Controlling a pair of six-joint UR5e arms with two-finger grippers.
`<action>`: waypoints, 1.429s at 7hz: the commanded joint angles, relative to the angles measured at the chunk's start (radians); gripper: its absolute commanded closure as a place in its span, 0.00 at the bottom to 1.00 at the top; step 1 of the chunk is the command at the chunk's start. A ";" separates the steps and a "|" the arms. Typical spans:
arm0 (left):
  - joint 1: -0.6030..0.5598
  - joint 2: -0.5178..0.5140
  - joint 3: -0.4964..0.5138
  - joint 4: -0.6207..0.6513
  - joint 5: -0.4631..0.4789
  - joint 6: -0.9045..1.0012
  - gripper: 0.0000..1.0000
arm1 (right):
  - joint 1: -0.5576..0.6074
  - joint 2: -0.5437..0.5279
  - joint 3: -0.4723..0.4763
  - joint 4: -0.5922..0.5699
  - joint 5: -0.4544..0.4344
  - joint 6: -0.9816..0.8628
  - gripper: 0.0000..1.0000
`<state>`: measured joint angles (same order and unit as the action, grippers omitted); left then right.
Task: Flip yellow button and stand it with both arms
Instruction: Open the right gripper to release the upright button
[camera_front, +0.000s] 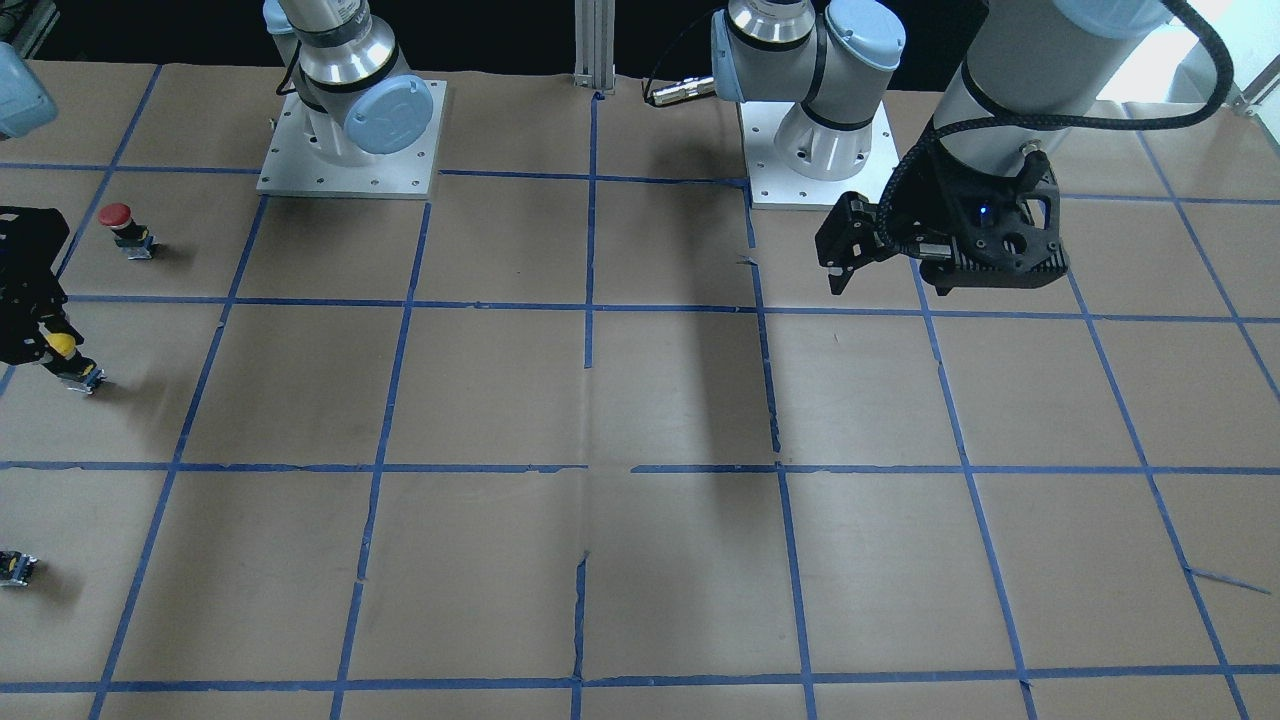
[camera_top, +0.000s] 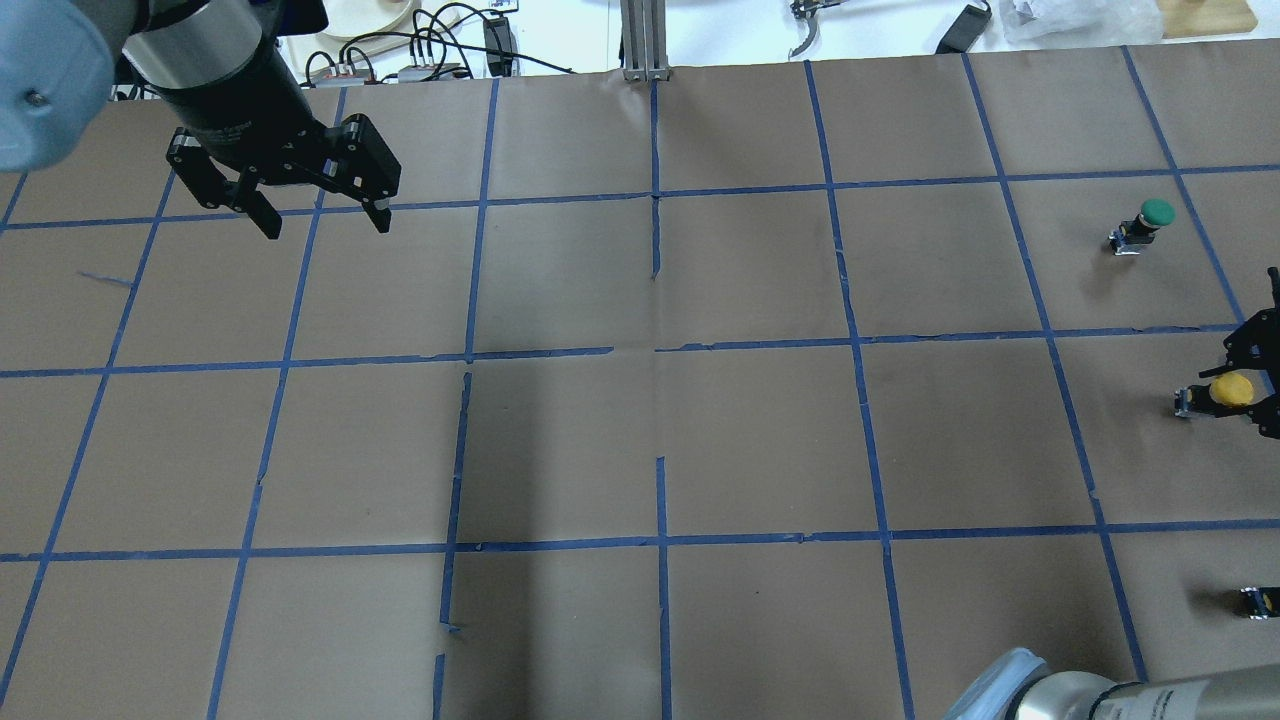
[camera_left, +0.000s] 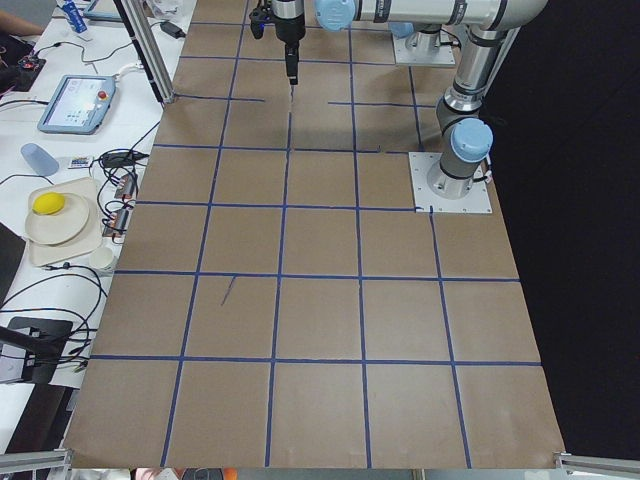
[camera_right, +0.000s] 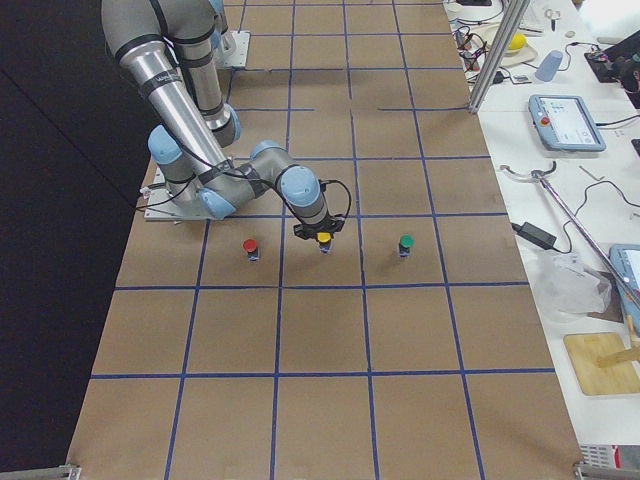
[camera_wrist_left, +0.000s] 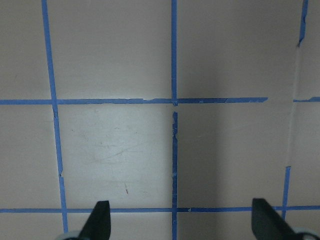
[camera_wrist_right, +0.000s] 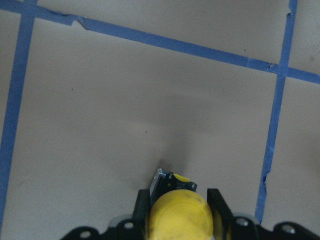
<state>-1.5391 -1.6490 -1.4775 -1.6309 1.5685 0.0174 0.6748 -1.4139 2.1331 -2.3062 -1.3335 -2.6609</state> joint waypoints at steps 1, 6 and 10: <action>0.001 -0.002 0.000 0.000 0.001 -0.004 0.00 | -0.003 0.015 0.002 -0.010 -0.030 -0.005 0.24; -0.003 -0.009 0.008 0.000 0.001 -0.005 0.00 | 0.040 -0.060 -0.245 0.401 -0.029 0.223 0.01; -0.003 -0.003 0.008 0.002 0.002 -0.004 0.00 | 0.255 -0.063 -0.559 0.732 -0.070 0.690 0.00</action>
<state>-1.5429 -1.6551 -1.4706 -1.6291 1.5699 0.0122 0.8404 -1.4748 1.6591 -1.6313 -1.3911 -2.1042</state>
